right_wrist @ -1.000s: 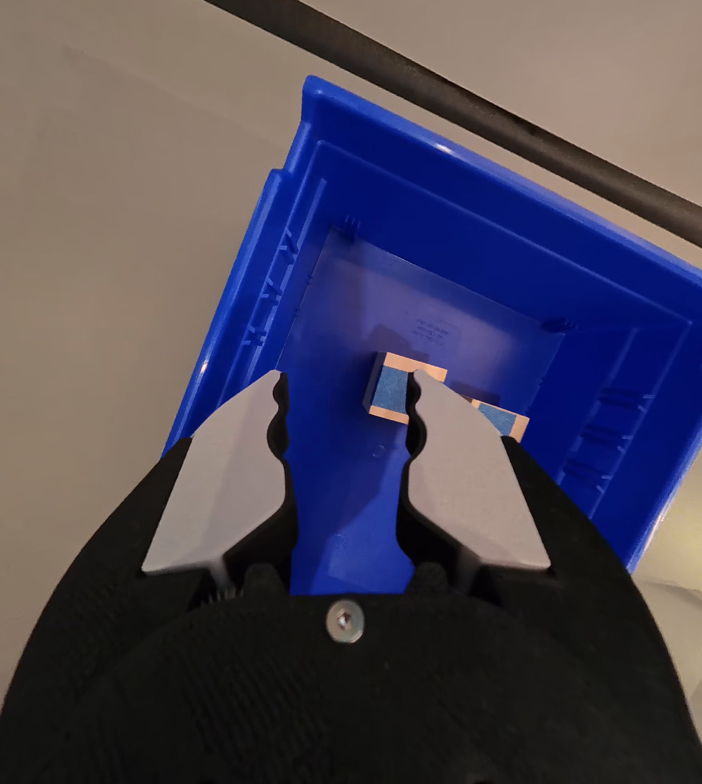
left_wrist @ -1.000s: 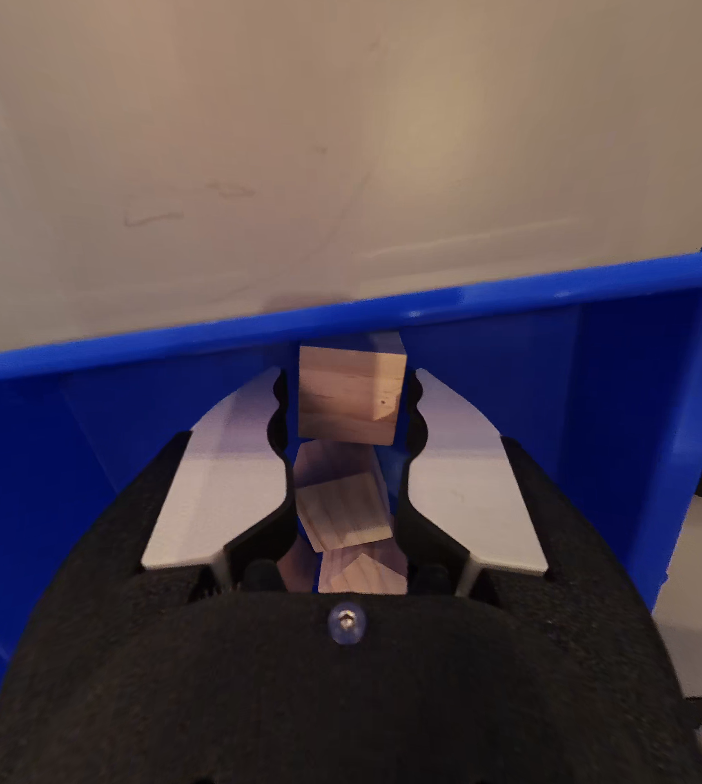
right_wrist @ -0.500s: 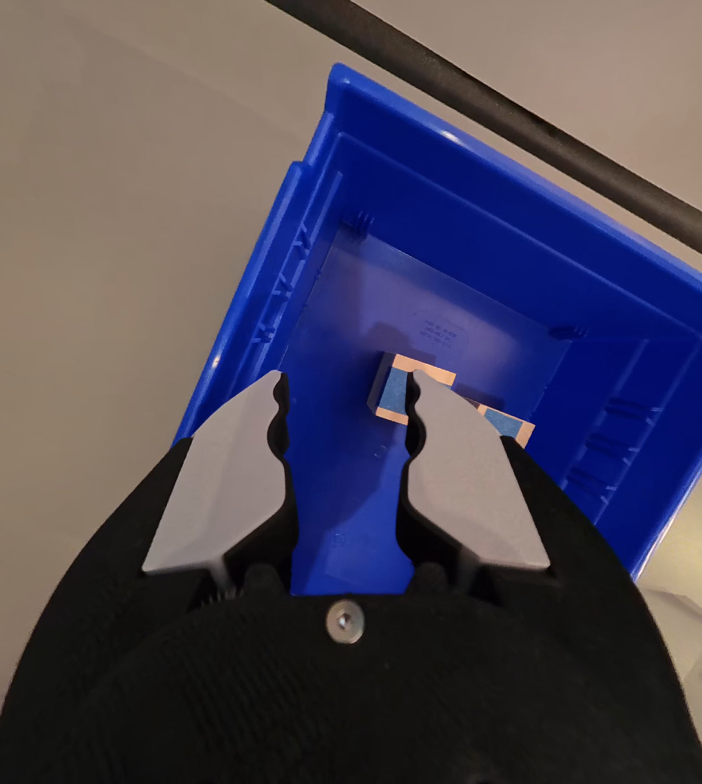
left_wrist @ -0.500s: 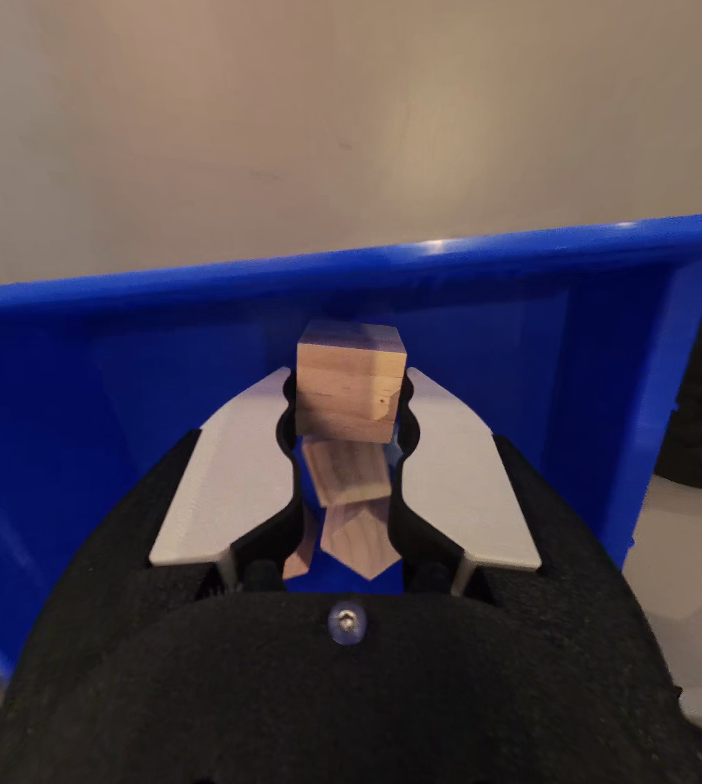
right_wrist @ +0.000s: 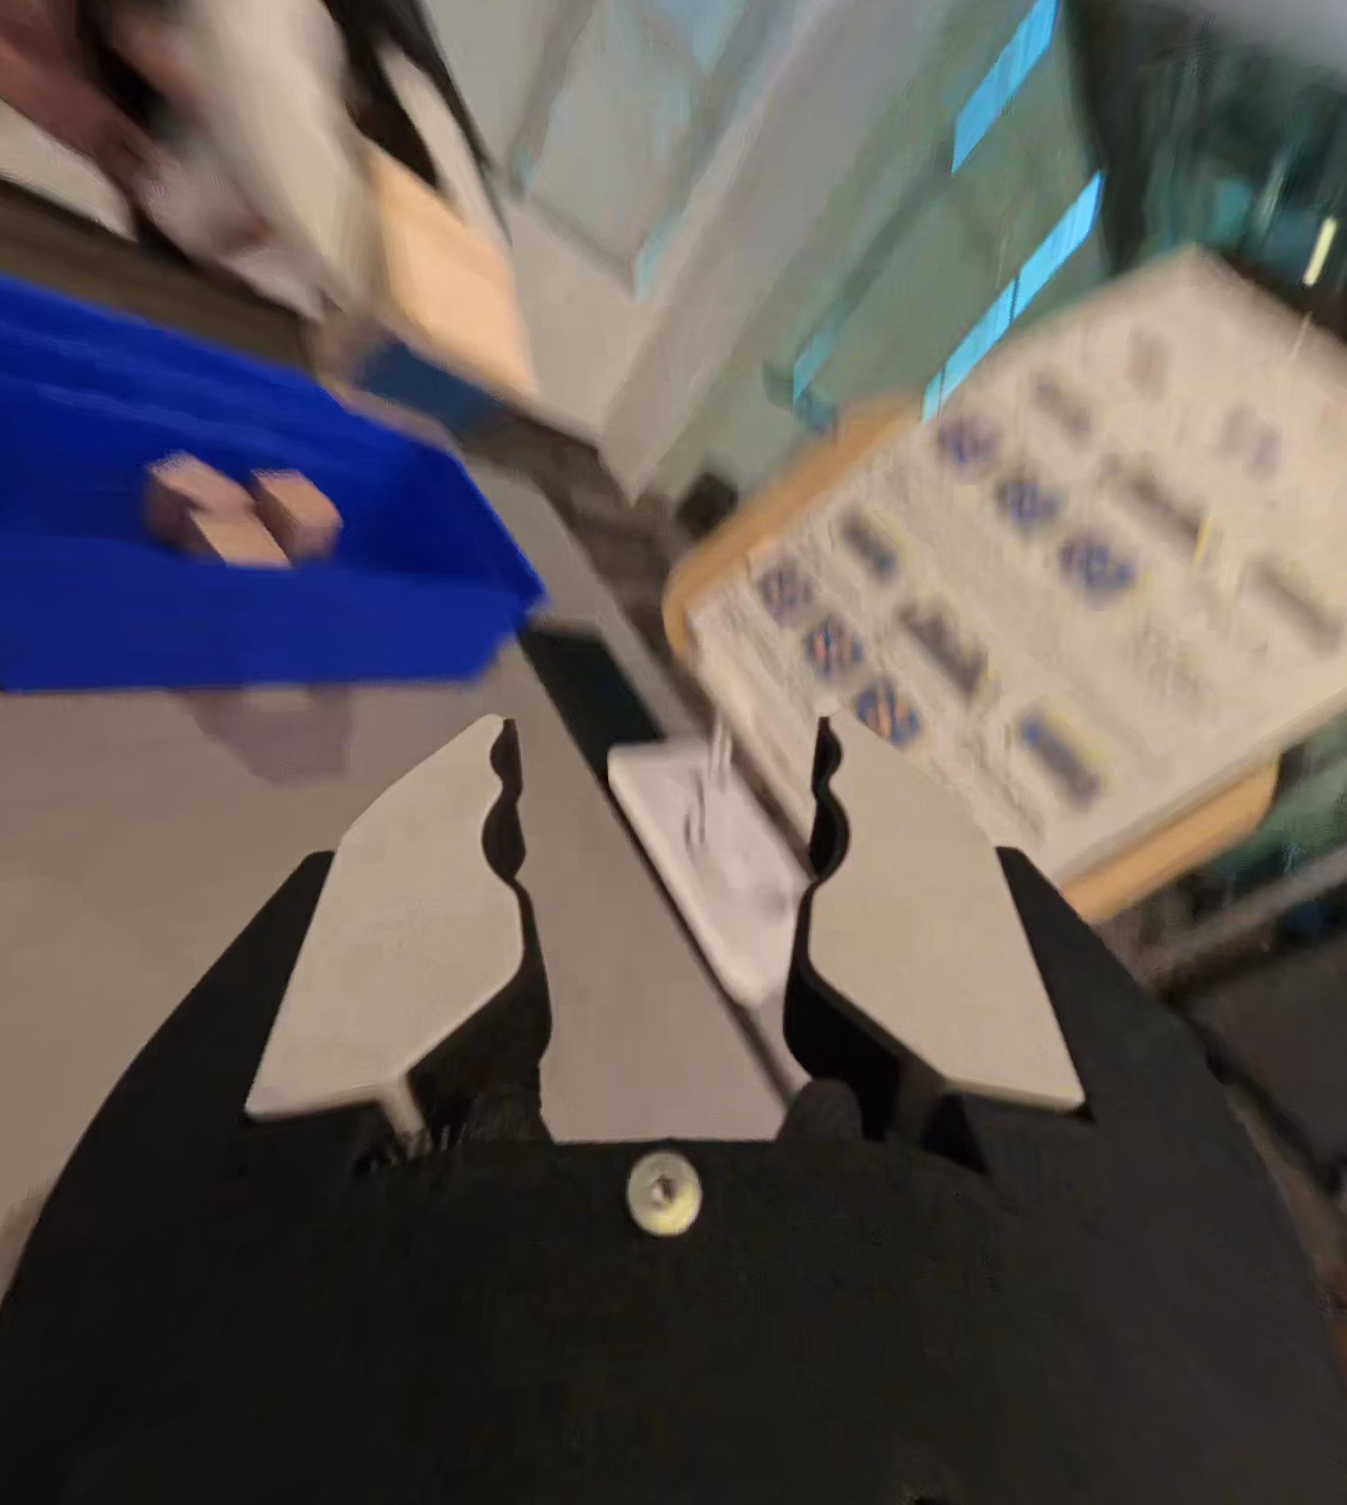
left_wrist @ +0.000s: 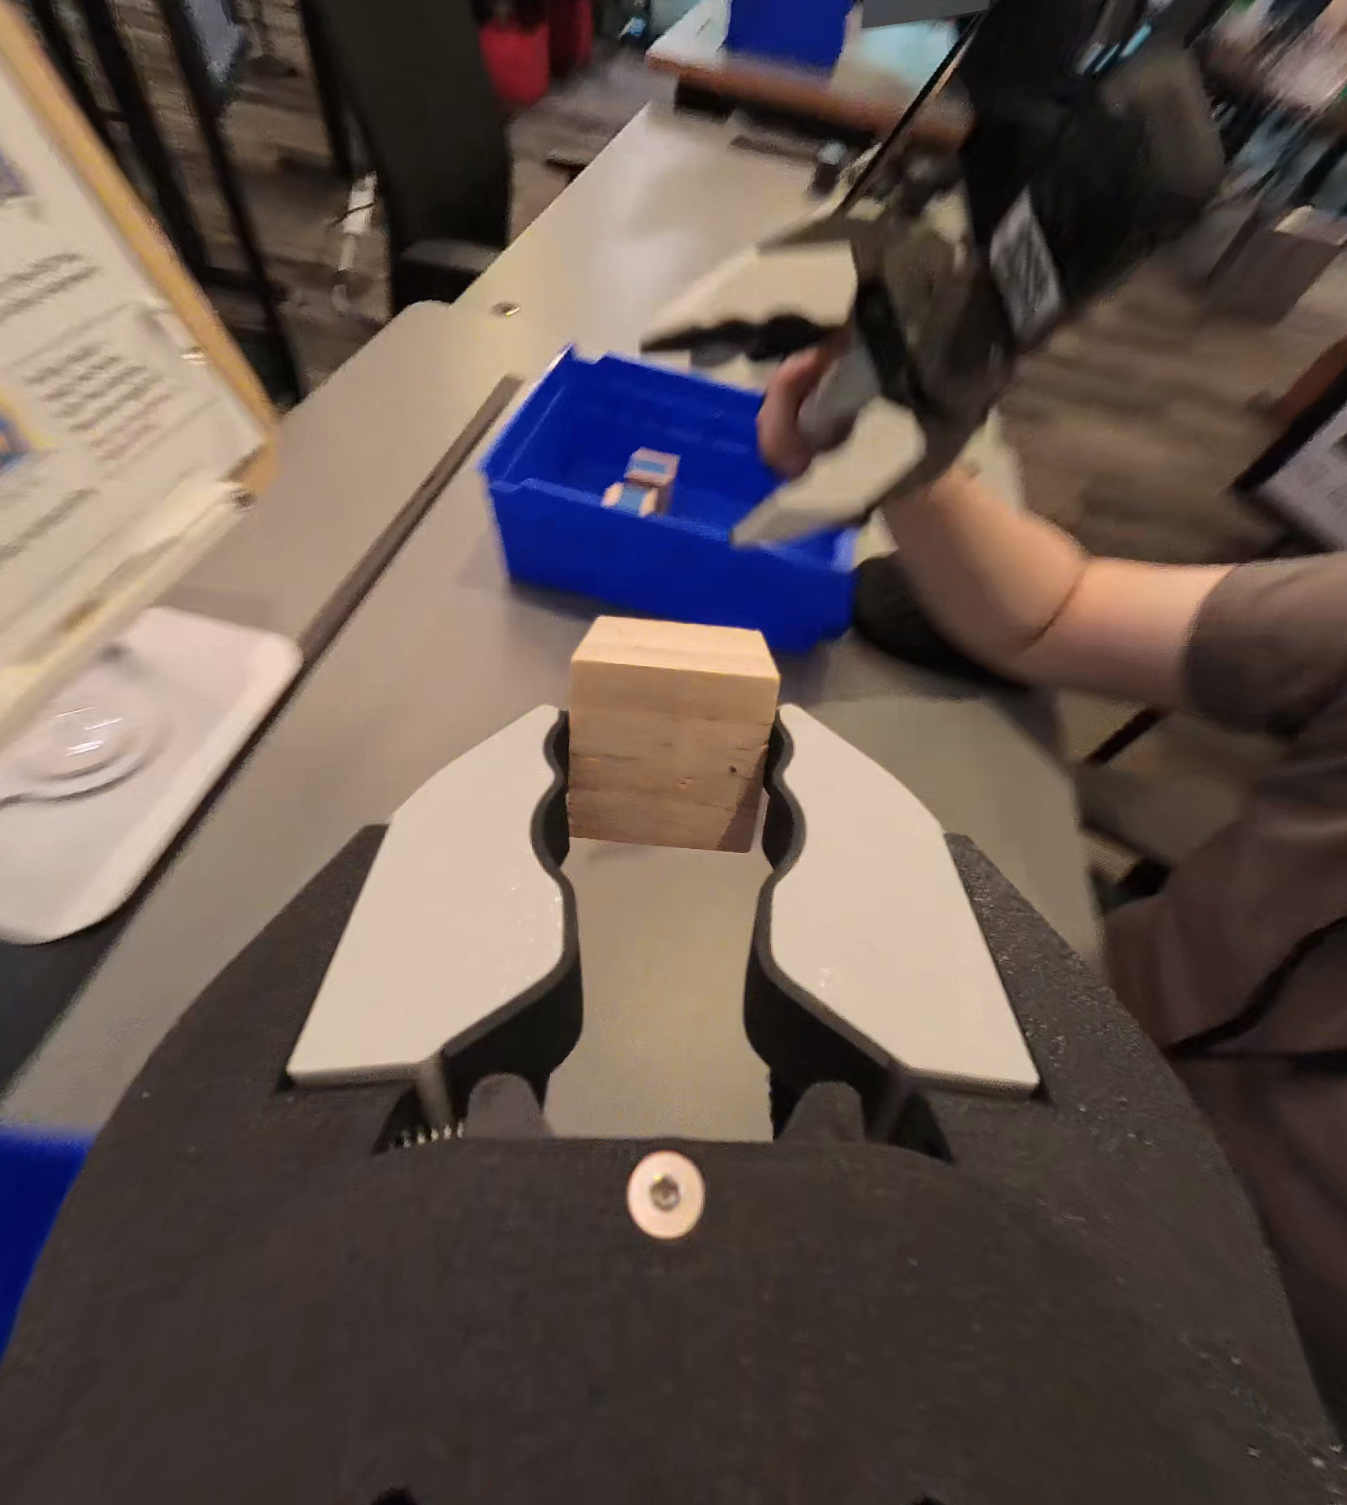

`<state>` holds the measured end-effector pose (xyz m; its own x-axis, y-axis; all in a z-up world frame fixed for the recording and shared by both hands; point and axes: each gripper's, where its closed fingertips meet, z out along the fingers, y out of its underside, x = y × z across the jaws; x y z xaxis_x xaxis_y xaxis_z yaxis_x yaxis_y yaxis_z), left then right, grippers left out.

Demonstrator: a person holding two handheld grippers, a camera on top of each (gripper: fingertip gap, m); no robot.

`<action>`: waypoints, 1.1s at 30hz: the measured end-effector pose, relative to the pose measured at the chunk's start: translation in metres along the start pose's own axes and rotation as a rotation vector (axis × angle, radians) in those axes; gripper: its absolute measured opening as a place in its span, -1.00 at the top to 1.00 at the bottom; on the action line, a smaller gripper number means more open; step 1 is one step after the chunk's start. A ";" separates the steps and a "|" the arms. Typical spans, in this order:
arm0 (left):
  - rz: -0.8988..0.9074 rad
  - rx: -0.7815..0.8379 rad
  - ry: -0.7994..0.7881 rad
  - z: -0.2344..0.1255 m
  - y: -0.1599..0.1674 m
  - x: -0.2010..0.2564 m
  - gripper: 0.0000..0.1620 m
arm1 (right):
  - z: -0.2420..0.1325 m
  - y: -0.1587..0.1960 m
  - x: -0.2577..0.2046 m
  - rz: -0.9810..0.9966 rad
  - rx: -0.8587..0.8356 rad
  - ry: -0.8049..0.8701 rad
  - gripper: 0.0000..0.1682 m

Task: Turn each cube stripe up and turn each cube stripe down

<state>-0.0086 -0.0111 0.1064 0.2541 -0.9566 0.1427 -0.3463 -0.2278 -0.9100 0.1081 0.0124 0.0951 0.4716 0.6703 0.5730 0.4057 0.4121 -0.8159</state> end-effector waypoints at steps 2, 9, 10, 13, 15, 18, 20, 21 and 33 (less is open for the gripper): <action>-0.098 0.077 0.123 0.025 -0.009 0.021 0.44 | -0.008 -0.038 -0.028 -0.145 0.216 0.041 0.21; -0.188 0.243 0.357 0.066 -0.026 0.065 0.45 | -0.012 -0.053 -0.049 -0.318 0.287 0.104 0.25; -0.204 0.249 0.384 0.069 -0.026 0.069 0.45 | -0.012 -0.052 -0.049 -0.330 0.284 0.109 0.30; -0.192 0.231 0.396 0.079 -0.018 0.072 0.45 | -0.012 -0.050 -0.057 -0.373 0.284 0.074 0.40; -0.176 0.243 0.407 0.079 -0.012 0.073 0.45 | -0.008 -0.045 -0.060 -0.415 0.251 0.061 0.44; -0.218 0.214 0.462 0.077 -0.003 0.072 0.44 | -0.004 -0.041 -0.066 -0.431 0.226 0.028 0.45; -0.238 0.203 0.466 0.076 0.000 0.068 0.44 | -0.002 -0.037 -0.070 -0.385 0.192 -0.049 0.45; -0.224 0.210 0.441 0.075 0.000 0.064 0.40 | -0.004 -0.036 -0.067 -0.360 0.176 -0.070 0.45; -0.068 0.191 0.012 0.018 0.002 0.015 0.38 | -0.114 0.199 0.076 0.498 -0.863 -0.038 0.44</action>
<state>0.0109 -0.0227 0.0993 0.2601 -0.9424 0.2104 -0.1509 -0.2549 -0.9551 0.3135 0.0750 -0.0146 0.7234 0.6704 0.1652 0.6056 -0.5011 -0.6182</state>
